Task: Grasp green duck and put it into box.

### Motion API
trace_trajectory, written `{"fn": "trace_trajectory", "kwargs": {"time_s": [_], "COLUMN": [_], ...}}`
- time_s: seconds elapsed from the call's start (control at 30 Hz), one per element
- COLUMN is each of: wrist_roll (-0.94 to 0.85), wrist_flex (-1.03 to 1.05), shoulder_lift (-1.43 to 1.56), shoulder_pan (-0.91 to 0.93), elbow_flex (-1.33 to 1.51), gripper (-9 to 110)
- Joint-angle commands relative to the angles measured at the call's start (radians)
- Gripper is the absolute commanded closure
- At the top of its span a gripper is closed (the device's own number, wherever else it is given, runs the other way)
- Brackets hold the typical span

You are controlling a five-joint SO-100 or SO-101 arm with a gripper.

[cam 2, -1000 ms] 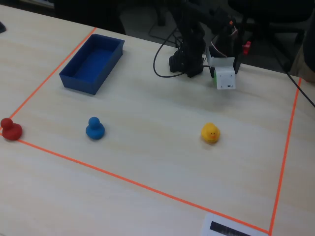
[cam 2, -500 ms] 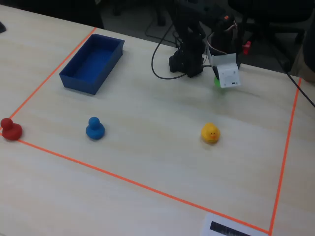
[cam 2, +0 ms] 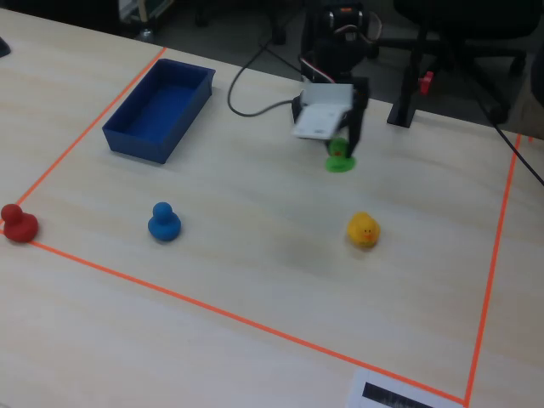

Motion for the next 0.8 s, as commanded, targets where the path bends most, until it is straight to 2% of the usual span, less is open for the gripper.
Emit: {"fn": "trace_trajectory", "kwargs": {"time_s": [0.0,0.13,0.33,0.6,0.77], "wrist_roll": [0.002,-0.011,-0.084,-0.176,-0.267], "wrist_flex": [0.155,0.256,0.25,0.222,0.037], "shoulder_lift": [-0.192,-0.318,-0.336,-0.331,-0.288], "shoulder_pan": [0.273,0.54,0.945,1.394,1.592], "elbow_flex": [-0.586,-0.9,-0.933,-0.762,-0.491], "gripper": [101,101,101,101,101]}}
